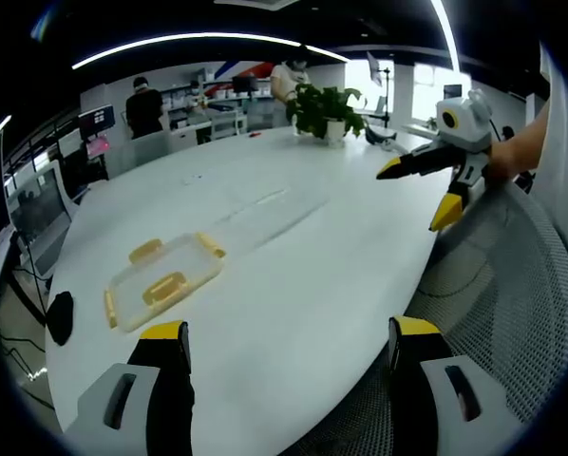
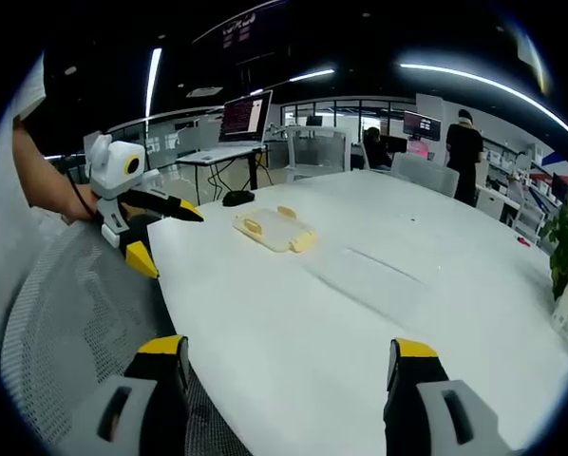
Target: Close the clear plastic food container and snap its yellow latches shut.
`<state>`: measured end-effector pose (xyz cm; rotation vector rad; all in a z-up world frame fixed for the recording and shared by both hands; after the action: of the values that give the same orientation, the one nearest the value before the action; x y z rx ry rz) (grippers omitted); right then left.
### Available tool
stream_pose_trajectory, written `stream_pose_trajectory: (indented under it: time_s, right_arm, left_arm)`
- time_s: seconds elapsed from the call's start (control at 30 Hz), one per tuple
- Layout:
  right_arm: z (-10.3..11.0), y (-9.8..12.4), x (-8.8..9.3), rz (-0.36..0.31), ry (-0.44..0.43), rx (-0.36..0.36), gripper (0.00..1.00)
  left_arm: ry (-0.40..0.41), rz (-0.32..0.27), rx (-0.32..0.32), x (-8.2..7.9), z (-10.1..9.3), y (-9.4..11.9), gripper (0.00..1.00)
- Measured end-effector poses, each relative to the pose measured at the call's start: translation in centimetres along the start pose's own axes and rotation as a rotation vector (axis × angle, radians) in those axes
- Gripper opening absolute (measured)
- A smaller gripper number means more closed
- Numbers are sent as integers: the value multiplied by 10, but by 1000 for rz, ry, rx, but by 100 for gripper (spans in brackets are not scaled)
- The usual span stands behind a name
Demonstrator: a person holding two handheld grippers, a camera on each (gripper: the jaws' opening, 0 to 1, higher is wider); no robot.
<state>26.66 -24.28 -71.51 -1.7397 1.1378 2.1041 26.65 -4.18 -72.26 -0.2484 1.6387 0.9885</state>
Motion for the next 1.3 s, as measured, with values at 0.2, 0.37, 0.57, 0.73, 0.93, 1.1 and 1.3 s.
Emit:
stream_pose_trajectory:
  time_s: [0.2, 0.37, 0.57, 0.73, 0.93, 1.1, 1.3]
  right_arm:
    - [0, 0, 0, -1, -4, -1, 86]
    - [0, -1, 0, -2, -4, -1, 86]
    - [1, -1, 0, 2, 1, -3, 86]
    - [1, -1, 0, 1, 4, -3, 86]
    - [2, -1, -1, -3, -1, -9, 86]
    - [2, -1, 0, 1, 3, -10, 86]
    - [4, -1, 0, 1, 5, -17, 86]
  left_arm:
    - [-5, -1, 0, -1, 0, 0, 84]
    - [-6, -2, 2, -1, 0, 0, 84]
    - [-7, -3, 0, -1, 1, 0, 84]
    - [-7, -1, -1, 0, 1, 0, 84]
    - [-8, -8, -5, -1, 2, 1, 84]
    - [-7, -6, -2, -1, 1, 0, 84]
    - [-8, -6, 2, -1, 0, 0, 84]
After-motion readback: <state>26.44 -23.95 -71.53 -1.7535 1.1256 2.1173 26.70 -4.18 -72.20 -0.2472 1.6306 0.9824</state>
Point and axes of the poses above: the point that each gripper's makers call its tool centre point, and the gripper's own axes: y roughly backward along the fingers, z roughly to its left, x roughly out of its underside, the point moved 1 cm from there along y, roughly backward along the fingers, and after that the axes turned 7 degrees about -z, right-handed, at the moved point
